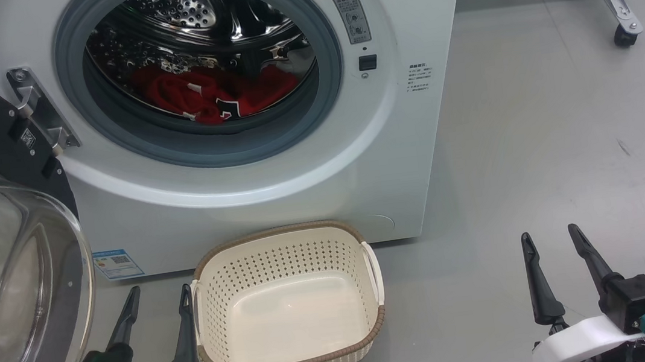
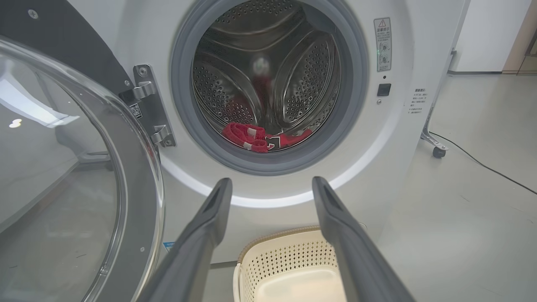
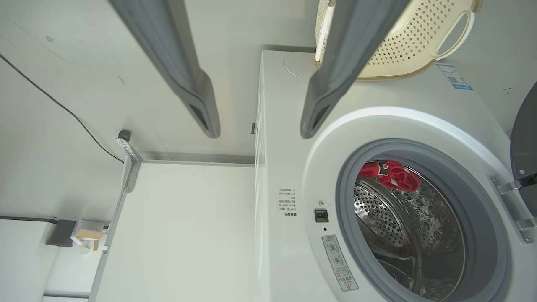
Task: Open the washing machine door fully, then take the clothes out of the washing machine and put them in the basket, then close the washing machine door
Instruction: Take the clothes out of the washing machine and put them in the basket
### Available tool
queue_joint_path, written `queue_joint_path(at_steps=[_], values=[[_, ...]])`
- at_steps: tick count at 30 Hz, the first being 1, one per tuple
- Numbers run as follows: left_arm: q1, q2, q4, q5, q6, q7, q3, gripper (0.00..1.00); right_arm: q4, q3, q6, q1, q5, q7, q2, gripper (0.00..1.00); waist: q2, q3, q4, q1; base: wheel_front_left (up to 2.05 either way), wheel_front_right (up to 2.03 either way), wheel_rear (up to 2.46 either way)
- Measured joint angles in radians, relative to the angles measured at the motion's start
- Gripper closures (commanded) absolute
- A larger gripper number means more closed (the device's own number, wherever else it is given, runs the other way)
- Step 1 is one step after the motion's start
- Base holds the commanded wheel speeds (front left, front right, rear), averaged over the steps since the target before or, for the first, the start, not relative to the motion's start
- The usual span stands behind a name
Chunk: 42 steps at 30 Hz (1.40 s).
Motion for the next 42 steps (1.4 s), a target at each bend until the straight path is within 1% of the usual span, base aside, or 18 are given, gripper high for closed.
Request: queue_joint_path(at_steps=[11, 16, 20, 22, 24, 27, 28, 29, 32, 39, 42], values=[[0.001, -0.002, 0.004, 0.000, -0.001, 0.013, -0.017, 0.00, 0.003, -0.001, 0.001, 0.000, 0.000, 0.000, 0.000, 0.00, 0.0000, 0.000, 0.000, 0.0000, 0.00, 0.00, 0.00], [0.000, -0.006, 0.019, -0.015, -0.026, 0.024, -0.039, 0.00, 0.003, 0.003, 0.001, 0.000, 0.000, 0.000, 0.000, 0.00, 0.0000, 0.005, 0.002, 0.0000, 0.00, 0.00, 0.00], [-0.003, -0.008, 0.031, -0.017, -0.028, 0.046, -0.049, 0.00, -0.002, 0.006, 0.001, 0.000, 0.000, 0.000, 0.000, 0.00, 0.0000, 0.019, 0.003, 0.0000, 0.00, 0.00, 0.00], [-0.012, -0.008, 0.040, -0.017, -0.036, 0.058, -0.058, 0.00, -0.006, 0.007, 0.001, 0.000, 0.000, 0.000, 0.001, 0.00, 0.0000, 0.029, 0.002, 0.0000, 0.00, 0.00, 0.00], [-0.050, -0.014, 0.059, -0.021, -0.053, 0.075, -0.077, 0.00, -0.010, 0.011, 0.001, -0.001, -0.001, 0.000, 0.000, 0.00, 0.0000, 0.048, 0.002, 0.0000, 0.00, 0.00, 0.00], [-0.086, -0.020, 0.079, -0.027, -0.054, 0.093, -0.082, 0.00, -0.015, 0.025, 0.001, -0.003, -0.008, 0.000, 0.000, 0.00, 0.0000, 0.070, 0.001, 0.0000, 0.00, 0.00, 0.00], [-0.179, -0.030, 0.131, -0.040, -0.072, 0.130, -0.084, 0.00, -0.022, 0.055, 0.004, -0.025, -0.018, 0.000, 0.000, 0.00, 0.0000, 0.125, -0.010, 0.0000, 0.00, 0.00, 0.00], [-0.199, -0.032, 0.138, -0.040, -0.073, 0.141, -0.087, 0.00, -0.024, 0.064, 0.004, -0.029, -0.019, 0.000, 0.000, 0.00, 0.0000, 0.135, -0.013, 0.0000, 0.00, 0.00, 0.00], [-0.258, -0.035, 0.166, -0.057, -0.093, 0.172, -0.086, 0.00, -0.030, 0.078, 0.010, -0.047, -0.019, 0.000, 0.000, 0.00, 0.0000, 0.169, -0.023, 0.0000, 0.00, 0.00, 0.00], [-0.399, -0.033, 0.233, -0.102, -0.124, 0.261, -0.075, 0.00, -0.049, 0.107, 0.011, -0.105, -0.018, 0.000, -0.001, 0.00, 0.0000, 0.256, -0.058, 0.0000, 0.00, 0.00, 0.00], [-0.474, -0.016, 0.249, -0.105, -0.133, 0.297, -0.062, 0.00, -0.060, 0.123, 0.009, -0.129, -0.016, 0.000, -0.002, 0.00, 0.0000, 0.296, -0.078, 0.0000, 0.00, 0.00, 0.00]])
